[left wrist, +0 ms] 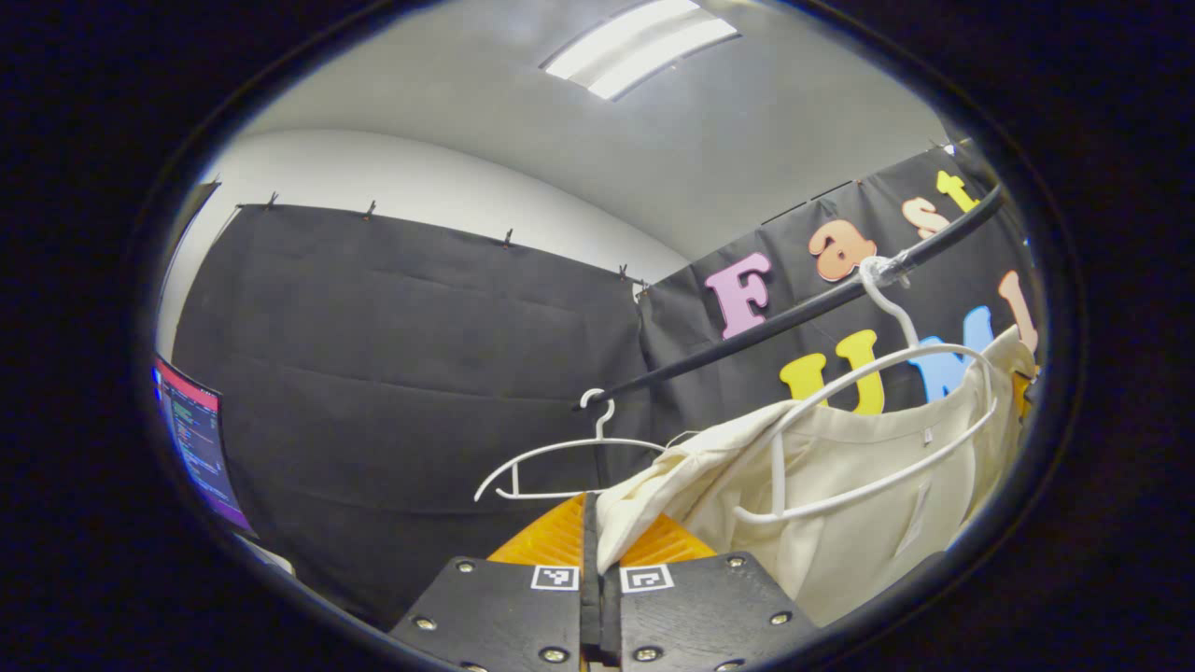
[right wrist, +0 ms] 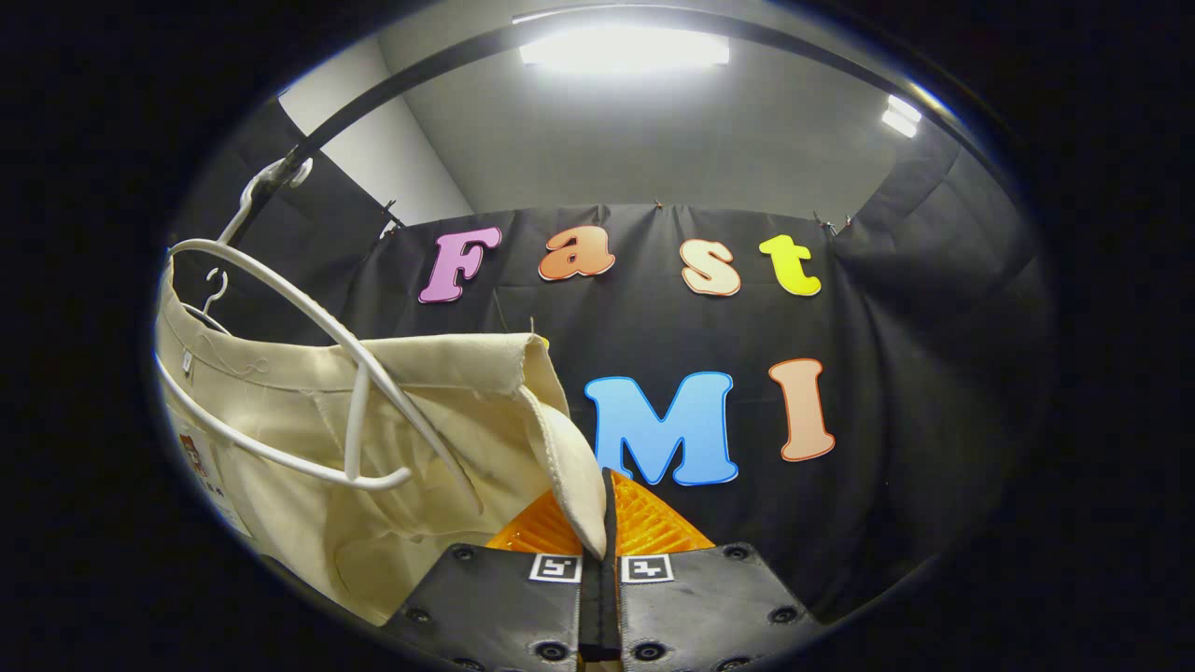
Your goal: Grasp the clothes on the hanger with both hands and then place them into the laundry hamper below.
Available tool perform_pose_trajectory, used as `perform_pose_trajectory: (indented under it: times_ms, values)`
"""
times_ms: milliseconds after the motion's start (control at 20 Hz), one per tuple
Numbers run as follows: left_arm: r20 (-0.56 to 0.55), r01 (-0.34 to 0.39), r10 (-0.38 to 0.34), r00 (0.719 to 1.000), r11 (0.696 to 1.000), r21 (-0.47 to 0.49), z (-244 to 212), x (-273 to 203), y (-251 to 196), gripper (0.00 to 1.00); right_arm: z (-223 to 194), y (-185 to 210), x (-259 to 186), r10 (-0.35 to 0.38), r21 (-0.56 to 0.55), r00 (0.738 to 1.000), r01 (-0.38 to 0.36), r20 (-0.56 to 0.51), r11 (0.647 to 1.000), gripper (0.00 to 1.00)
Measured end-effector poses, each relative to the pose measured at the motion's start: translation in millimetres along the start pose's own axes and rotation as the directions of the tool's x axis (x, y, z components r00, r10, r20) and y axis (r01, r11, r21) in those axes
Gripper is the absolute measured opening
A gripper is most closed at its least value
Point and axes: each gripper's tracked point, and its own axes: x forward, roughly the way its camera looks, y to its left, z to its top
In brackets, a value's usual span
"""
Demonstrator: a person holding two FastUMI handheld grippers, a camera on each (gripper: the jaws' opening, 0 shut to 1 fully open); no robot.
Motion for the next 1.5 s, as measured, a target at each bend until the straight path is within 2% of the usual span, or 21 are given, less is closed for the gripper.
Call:
perform_pose_trajectory:
  times_ms: [200, 300, 500, 700, 950, 1350, 1400, 1500]
  values:
    - [-0.006, 0.027, -0.027, 1.000, 0.999, -0.018, -5, 10, 3, 0.03, -23, 9, 9, 0.040, 0.015, 0.997, -0.039, -0.063, 0.999, 0.04]
    - [-0.012, 0.029, -0.029, 1.000, 1.000, -0.001, -12, 10, 2, 0.03, -35, 13, 9, 0.053, 0.020, 0.995, -0.051, -0.085, 0.998, 0.01]
    - [-0.070, 0.041, -0.042, 0.997, 0.999, -0.008, -38, 26, -6, 0.01, -61, 22, 7, 0.084, 0.036, 0.986, -0.079, -0.145, 0.996, 0.01]
    - [-0.108, 0.040, -0.040, 0.993, 0.999, -0.007, -58, 24, -2, 0.03, -79, 30, -8, 0.112, 0.039, 0.976, -0.107, -0.186, 0.994, 0.01]
    - [-0.163, 0.050, -0.059, 0.985, 0.997, -0.056, -83, 2, 12, 0.01, -84, 39, -42, 0.149, 0.034, 0.969, -0.145, -0.199, 0.989, 0.01]
    - [-0.181, 0.189, -0.197, 0.963, 0.980, -0.063, -93, -46, 4, 0.03, -76, 53, -122, 0.163, 0.011, 0.962, -0.165, -0.219, 0.986, 0.01]
    - [-0.184, 0.204, -0.213, 0.959, 0.977, -0.070, -94, -51, 3, 0.01, -72, 57, -134, 0.170, 0.011, 0.961, -0.171, -0.218, 0.985, 0.05]
    - [-0.191, 0.235, -0.248, 0.950, 0.968, -0.090, -94, -59, -2, 0.01, -63, 64, -154, 0.181, 0.012, 0.960, -0.183, -0.215, 0.983, 0.01]
